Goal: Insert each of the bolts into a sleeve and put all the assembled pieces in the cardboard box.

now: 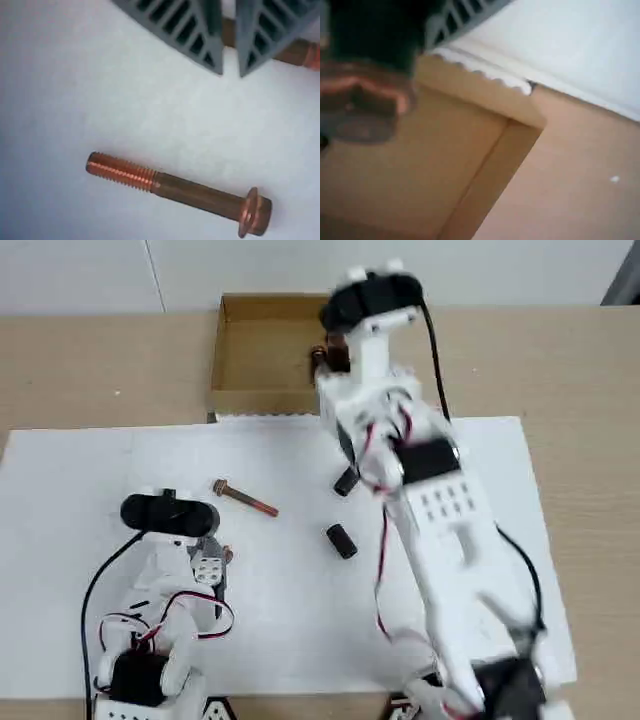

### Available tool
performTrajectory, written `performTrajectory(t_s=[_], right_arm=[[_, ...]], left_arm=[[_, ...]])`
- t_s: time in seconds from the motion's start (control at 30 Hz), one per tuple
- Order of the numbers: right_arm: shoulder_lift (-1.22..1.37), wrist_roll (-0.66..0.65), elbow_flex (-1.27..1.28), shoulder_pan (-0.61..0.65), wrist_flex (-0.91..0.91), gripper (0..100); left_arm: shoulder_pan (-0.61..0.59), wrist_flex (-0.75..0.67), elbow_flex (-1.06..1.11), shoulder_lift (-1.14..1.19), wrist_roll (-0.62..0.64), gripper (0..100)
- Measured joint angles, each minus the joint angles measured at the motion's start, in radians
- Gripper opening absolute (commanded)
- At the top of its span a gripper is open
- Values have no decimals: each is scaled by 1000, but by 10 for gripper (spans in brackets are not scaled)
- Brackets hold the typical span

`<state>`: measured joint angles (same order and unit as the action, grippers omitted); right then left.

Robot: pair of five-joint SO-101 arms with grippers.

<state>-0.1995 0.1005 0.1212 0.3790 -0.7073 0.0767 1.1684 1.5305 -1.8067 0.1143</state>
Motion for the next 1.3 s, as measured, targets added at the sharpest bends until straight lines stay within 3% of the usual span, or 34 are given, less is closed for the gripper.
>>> performTrajectory(t_s=[0.47, 0.67, 0.97, 1.3], right_arm=[[660, -184, -454, 0, 296, 9], [858, -210, -568, 2, 321, 132], [964, -210, -660, 29, 322, 132], [961, -210, -661, 28, 226, 4]], left_arm=[[0, 0, 0, 0, 0, 5], [0, 0, 21, 0, 0, 5], [0, 0, 25, 0, 0, 5], [0, 0, 25, 0, 0, 5]])
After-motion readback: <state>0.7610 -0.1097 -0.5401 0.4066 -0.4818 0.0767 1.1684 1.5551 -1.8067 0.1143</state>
